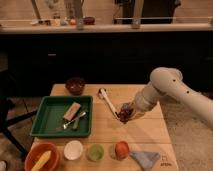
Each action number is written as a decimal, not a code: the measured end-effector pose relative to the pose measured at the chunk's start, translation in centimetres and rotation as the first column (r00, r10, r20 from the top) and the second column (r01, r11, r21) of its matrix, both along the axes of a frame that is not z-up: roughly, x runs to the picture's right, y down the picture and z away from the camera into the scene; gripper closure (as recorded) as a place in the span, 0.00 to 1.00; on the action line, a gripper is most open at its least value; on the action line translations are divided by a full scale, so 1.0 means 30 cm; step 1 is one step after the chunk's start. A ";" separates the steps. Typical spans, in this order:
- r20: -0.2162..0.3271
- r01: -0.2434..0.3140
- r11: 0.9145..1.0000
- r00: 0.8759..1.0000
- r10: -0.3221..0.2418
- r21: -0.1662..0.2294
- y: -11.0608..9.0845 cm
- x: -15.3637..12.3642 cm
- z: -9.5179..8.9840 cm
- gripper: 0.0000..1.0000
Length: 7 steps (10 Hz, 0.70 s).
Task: Place grapes in plastic cup
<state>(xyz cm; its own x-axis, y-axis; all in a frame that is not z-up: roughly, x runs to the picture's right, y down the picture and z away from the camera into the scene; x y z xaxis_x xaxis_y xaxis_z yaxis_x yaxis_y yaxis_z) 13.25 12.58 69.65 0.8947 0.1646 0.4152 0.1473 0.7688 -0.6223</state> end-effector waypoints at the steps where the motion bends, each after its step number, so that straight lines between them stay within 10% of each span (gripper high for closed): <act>1: 0.000 0.000 1.000 1.000 0.000 0.000 0.000 0.000 0.000 1.00; 7: 0.144 0.140 0.990 0.980 -0.137 -0.011 -0.013 -0.139 0.001 1.00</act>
<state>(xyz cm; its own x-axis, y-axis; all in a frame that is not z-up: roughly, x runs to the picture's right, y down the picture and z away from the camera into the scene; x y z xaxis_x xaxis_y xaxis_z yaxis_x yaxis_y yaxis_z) 9.08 12.18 69.69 0.8413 0.0531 0.5380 0.3402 0.7213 -0.6032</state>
